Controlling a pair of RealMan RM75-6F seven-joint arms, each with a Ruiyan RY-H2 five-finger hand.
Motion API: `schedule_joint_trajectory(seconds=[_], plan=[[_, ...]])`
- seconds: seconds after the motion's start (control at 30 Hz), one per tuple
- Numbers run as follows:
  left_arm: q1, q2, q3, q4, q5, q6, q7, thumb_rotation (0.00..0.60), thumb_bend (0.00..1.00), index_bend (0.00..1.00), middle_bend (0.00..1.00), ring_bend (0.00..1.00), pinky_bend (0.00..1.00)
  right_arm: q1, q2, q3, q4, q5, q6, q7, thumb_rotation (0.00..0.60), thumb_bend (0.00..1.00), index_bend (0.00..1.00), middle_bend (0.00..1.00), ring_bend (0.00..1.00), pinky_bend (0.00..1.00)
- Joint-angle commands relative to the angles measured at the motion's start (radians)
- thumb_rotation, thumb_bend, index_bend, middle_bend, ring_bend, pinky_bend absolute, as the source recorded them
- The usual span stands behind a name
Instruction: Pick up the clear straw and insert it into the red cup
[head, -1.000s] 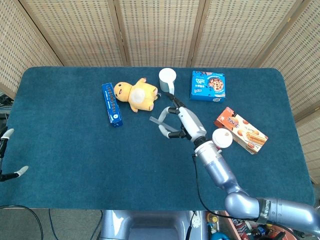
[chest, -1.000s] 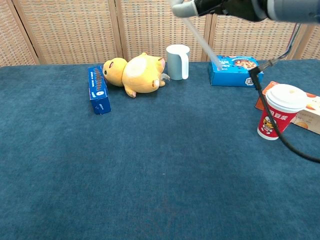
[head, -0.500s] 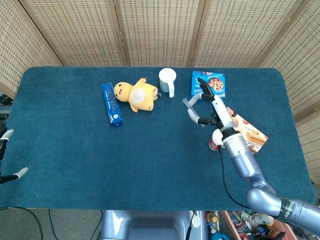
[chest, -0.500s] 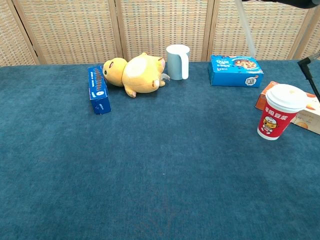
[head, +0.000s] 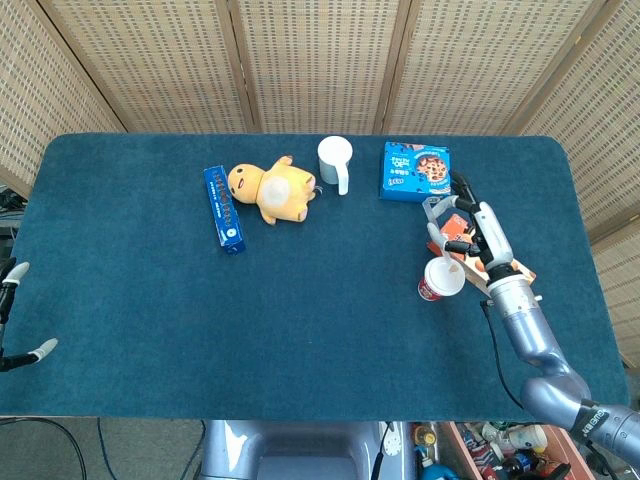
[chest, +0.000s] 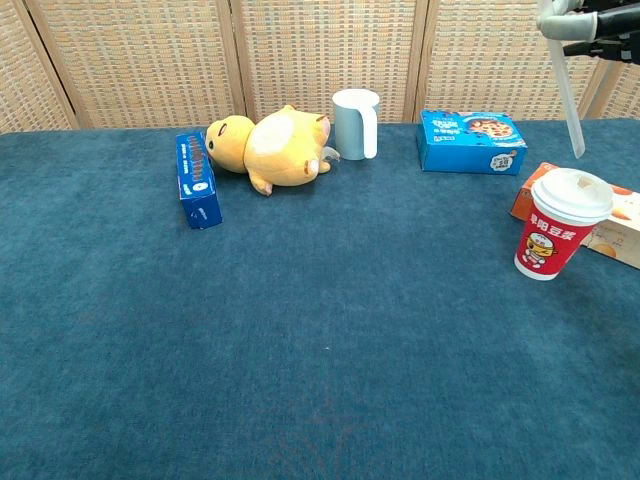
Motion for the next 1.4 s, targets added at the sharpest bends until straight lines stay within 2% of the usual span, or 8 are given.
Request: schedule_joint_trajectory(seconds=[0.03,0.47,1.4], plan=[[-0.001,-0.002,0.0,0.0,0.0,-0.001,0.002,0.6,0.15,0.0,0.0,0.0,0.0,-0.008,0.003,-0.017,0.02,-0.032,0.01,0.044,0.6,0.54,0.69,0.0,0.0,0.0],[-0.006,-0.007,-0.001,0.006,-0.005,-0.012,0.002,0.6,0.15,0.0,0.0,0.0,0.0,-0.004,0.003,-0.067,0.067,-0.081,0.032,0.121,0.6,0.55,0.69,0.0,0.0,0.0],[-0.002,-0.008,-0.003,0.011,-0.005,-0.001,0.002,0.6,0.15,0.0,0.0,0.0,0.0,0.037,-0.035,-0.108,0.117,-0.043,0.044,0.116,0.6,0.55,0.69,0.0,0.0,0.0]])
